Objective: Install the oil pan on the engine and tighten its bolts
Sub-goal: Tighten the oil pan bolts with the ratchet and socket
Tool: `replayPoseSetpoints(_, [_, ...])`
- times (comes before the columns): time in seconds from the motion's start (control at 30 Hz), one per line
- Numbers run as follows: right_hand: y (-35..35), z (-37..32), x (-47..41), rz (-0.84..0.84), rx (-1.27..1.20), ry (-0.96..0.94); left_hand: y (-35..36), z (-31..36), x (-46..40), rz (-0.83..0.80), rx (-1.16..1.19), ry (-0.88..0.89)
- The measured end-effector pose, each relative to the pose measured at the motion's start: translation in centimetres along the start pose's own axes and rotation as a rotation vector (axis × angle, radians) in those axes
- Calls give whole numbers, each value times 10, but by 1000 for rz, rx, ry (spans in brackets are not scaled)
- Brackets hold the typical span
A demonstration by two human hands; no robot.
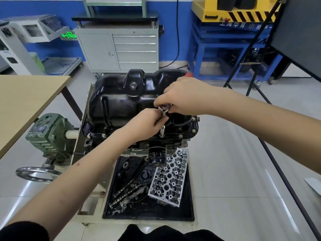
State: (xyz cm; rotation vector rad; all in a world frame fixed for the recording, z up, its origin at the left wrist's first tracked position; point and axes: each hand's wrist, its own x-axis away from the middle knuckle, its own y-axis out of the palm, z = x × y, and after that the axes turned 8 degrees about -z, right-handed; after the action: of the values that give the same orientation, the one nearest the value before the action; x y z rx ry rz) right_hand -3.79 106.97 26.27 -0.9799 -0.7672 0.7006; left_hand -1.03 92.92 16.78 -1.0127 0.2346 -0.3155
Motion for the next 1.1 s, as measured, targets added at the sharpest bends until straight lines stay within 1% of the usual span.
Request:
replayPoseSetpoints(0.07, [-1, -2, 2, 23, -5, 59, 1, 1, 2, -2, 25, -14])
replayPoseSetpoints(0.2, [2, -10, 1, 13, -70, 204, 3, 3, 0, 38, 81, -27])
replayPoseSetpoints(0.27, [3, -9, -1, 21, -51, 173, 2, 4, -2, 48, 76, -32])
replayPoseSetpoints(0.37, [2, -1, 1, -1, 15, 28, -1, 4, -3, 33, 25, -29])
replayPoseSetpoints(0.43, [1, 1, 2, 5, 50, -29, -1, 4, -3, 11, -4, -18])
replayPoseSetpoints(0.5, [1, 0, 2, 26, 47, 8, 1, 3, -3, 12, 30, -30])
replayPoseSetpoints(0.6, [2, -3, 2, 26, -10, 149, 4, 3, -4, 59, 58, -57])
replayPoseSetpoints(0.67, [2, -4, 2, 16, -42, 201, 5, 4, -6, 75, 50, -56])
replayPoseSetpoints(0.77, [4, 0, 1, 20, 2, 138, 4, 6, -8, 46, 22, -41])
replayPoseSetpoints(0.83, [3, 5, 2, -11, 12, 48, 0, 4, -8, -22, -23, -34])
replayPoseSetpoints(0.9, [2, 5, 3, -24, -20, 17, -2, 3, -8, -81, -60, -44])
replayPoseSetpoints(1.0, [4, 1, 3, 20, -29, 98, -2, 3, -7, -63, -58, -71])
replayPoseSetpoints(1.1, [8, -4, 2, 17, -82, 182, 1, 5, -8, -22, -51, -70])
